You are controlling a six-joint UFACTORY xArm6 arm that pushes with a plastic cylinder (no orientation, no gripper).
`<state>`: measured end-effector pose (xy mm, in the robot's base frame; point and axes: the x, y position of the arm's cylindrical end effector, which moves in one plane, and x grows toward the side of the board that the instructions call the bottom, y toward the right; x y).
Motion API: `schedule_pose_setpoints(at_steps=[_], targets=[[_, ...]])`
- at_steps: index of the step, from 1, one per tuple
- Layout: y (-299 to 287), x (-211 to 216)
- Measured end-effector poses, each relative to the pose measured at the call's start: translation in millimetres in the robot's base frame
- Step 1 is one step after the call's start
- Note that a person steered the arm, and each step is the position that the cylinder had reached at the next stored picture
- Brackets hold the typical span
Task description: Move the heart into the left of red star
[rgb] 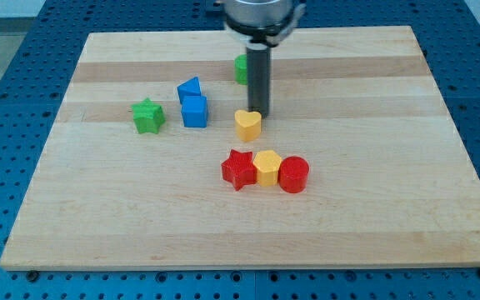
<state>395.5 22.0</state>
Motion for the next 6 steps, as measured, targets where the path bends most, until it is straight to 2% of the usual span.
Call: schedule_pose_setpoints(at_steps=[3,4,6], targets=[[-34,28],[-84,37],[-98,42]])
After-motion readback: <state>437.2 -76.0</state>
